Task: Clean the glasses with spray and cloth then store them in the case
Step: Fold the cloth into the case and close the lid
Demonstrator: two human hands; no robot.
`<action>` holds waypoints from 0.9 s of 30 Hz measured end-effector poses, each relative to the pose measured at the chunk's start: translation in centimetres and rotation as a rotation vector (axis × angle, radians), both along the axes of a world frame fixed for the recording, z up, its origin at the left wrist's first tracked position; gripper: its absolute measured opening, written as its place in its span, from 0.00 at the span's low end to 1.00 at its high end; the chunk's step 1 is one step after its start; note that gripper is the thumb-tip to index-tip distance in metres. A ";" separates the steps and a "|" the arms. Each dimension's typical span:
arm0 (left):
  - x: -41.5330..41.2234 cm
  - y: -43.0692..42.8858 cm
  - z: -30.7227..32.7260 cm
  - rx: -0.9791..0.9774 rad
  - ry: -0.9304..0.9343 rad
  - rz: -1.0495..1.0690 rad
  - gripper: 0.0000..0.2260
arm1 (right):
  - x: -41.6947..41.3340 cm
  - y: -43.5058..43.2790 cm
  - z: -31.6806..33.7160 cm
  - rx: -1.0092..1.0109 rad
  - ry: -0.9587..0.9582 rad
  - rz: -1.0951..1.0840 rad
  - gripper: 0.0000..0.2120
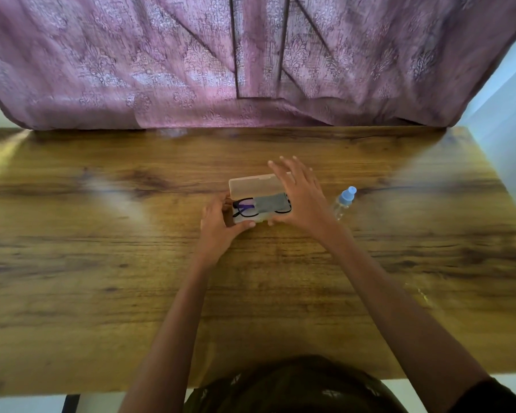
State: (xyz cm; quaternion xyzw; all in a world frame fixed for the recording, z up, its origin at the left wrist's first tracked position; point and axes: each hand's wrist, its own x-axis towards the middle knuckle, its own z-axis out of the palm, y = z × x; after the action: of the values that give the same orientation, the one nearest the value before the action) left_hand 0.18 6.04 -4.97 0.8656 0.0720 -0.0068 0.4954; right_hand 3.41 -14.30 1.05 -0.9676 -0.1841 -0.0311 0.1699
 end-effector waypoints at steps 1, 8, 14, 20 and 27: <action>0.0 0.0 0.1 0.006 -0.002 -0.005 0.37 | 0.4 -0.2 -0.1 -0.096 0.016 0.032 0.59; 0.0 -0.1 0.5 0.027 0.029 -0.033 0.37 | 1.0 -0.6 -0.7 -0.201 0.043 0.104 0.55; -0.2 -0.1 0.6 0.004 0.028 -0.037 0.35 | -0.1 -0.8 -1.2 -0.140 -0.048 0.117 0.48; -0.2 -0.1 0.6 -0.023 -0.003 -0.027 0.30 | -1.6 -1.0 -1.7 -0.120 -0.095 0.123 0.32; -0.5 -0.3 0.7 0.094 -0.092 -0.078 0.29 | -2.8 -1.0 -2.3 -0.098 -0.138 0.104 0.27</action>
State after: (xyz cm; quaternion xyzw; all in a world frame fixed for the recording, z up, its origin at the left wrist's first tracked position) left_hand -0.32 5.71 -4.28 0.8894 0.0154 0.0171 0.4566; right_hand 0.57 -15.29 -1.21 -0.9595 -0.2466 -0.0799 0.1107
